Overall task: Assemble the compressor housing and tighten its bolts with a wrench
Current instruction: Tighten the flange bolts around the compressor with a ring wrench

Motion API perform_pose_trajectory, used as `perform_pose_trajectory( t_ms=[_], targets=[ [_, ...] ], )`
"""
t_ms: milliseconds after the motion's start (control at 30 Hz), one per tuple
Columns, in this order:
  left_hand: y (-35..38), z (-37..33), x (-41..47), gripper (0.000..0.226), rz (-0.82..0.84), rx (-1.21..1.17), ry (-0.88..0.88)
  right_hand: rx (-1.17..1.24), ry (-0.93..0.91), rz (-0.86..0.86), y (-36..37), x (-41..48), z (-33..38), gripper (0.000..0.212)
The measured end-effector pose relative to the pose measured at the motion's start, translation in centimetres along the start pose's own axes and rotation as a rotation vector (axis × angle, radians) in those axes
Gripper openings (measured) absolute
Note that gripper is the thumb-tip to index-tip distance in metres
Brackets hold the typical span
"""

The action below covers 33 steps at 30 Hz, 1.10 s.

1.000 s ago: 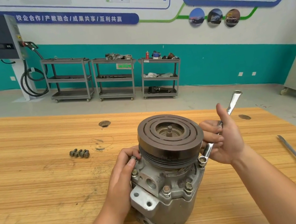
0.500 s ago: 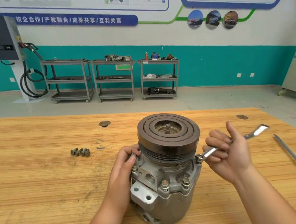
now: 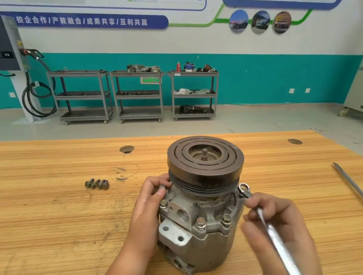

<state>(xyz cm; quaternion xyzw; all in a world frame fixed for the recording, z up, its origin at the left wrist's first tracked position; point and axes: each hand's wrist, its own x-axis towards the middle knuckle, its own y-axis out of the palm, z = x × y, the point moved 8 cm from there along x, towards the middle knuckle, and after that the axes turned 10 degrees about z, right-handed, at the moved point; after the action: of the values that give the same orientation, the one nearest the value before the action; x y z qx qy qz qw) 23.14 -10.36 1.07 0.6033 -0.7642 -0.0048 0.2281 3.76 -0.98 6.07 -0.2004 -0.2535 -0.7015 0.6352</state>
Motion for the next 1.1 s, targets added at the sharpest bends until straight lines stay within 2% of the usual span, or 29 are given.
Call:
perform_pose_trajectory(
  t_ms=[67,167,333,400,567,700,900,1100],
  targets=[
    [-0.1,0.2,0.0,0.013,-0.012,-0.014,-0.015,0.078,-0.037,-0.064,-1.8,0.9,0.6,0.019],
    [-0.1,0.2,0.0,0.013,-0.020,-0.018,-0.021,0.131,0.074,-0.044,-3.9,3.3,0.7,0.049],
    [0.1,0.1,0.0,0.015,-0.013,-0.026,-0.020,0.683,0.364,0.106,-4.2,7.7,-2.5,0.053],
    [0.1,0.0,0.0,0.013,-0.013,-0.024,-0.012,0.779,0.438,0.178,-3.7,8.7,-3.8,0.052],
    [0.3,-0.2,-0.1,0.021,-0.017,-0.037,0.006,0.761,0.634,0.222,-2.3,9.6,-6.8,0.057],
    [0.1,0.1,0.1,0.013,-0.013,-0.052,-0.010,0.770,0.695,0.313,-1.2,10.3,-7.7,0.057],
    [0.0,0.3,0.1,0.017,-0.016,-0.068,-0.023,0.830,0.840,0.444,0.5,10.8,-9.0,0.058],
    [0.4,-0.1,0.1,0.032,-0.012,-0.083,0.006,0.826,0.890,0.508,1.4,10.3,-9.2,0.055]
  ],
)
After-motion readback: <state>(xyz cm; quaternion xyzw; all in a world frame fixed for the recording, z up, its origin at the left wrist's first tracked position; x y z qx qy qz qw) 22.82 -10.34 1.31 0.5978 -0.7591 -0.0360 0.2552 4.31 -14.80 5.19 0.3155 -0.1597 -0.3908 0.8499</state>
